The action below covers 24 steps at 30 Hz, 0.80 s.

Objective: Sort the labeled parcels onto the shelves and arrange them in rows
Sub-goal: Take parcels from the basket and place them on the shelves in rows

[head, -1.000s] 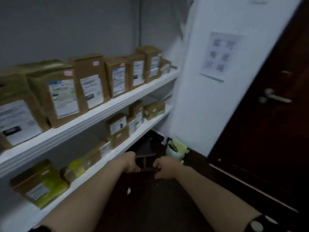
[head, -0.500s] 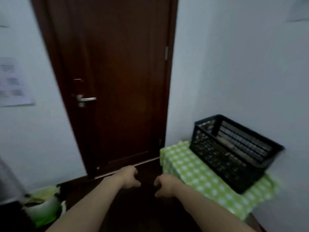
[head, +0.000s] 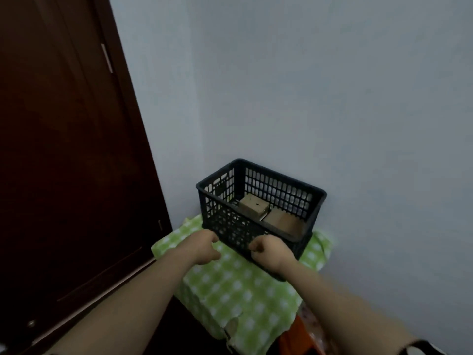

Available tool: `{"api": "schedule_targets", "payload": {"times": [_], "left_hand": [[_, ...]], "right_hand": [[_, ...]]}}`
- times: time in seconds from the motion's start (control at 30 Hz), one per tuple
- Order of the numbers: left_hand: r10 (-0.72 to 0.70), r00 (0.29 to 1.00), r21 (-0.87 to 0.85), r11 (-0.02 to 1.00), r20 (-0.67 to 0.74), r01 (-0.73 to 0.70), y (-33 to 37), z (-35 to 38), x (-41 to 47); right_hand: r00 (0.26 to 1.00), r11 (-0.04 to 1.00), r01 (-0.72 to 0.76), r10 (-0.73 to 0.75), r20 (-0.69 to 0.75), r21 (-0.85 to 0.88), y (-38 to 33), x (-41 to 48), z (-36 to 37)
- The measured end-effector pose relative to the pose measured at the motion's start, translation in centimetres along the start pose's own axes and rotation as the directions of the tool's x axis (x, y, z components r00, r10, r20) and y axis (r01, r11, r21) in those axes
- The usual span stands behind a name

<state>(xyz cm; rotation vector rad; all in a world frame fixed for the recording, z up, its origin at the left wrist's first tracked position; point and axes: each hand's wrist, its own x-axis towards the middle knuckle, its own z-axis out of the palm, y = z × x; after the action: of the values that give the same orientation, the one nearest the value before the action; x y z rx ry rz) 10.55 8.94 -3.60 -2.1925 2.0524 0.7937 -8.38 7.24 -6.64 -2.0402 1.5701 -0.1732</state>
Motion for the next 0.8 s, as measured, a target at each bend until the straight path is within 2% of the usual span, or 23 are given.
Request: {"api": "schedule_targets", "payload": {"times": [0.23, 0.33, 0.57, 0.8], "left_hand": [[0.088, 0.992, -0.036, 0.995, -0.093, -0.092, 1.2, -4.3, 14.7], [0.089, 0.994, -0.058, 0.994, -0.061, -0.093, 1.6, -5.7, 20.9], [0.070, 0.997, -0.026, 0.997, 0.031, -0.069, 3.1, -6.4, 32.3], [-0.027, 0.993, -0.011, 1.000, 0.112, 0.029, 3.8, -4.2, 42.0]], "right_hand": [[0.969, 0.975, -0.158, 0.184, -0.167, 0.155, 4.3, 13.2, -4.4], [0.963, 0.958, -0.215, 0.240, -0.121, 0.190, 6.0, 18.7, -5.0], [0.952, 0.943, -0.307, 0.303, 0.048, 0.132, 11.3, 29.1, -4.0], [0.937, 0.936, -0.342, 0.334, 0.104, 0.084, 17.1, 40.0, -0.5]]}}
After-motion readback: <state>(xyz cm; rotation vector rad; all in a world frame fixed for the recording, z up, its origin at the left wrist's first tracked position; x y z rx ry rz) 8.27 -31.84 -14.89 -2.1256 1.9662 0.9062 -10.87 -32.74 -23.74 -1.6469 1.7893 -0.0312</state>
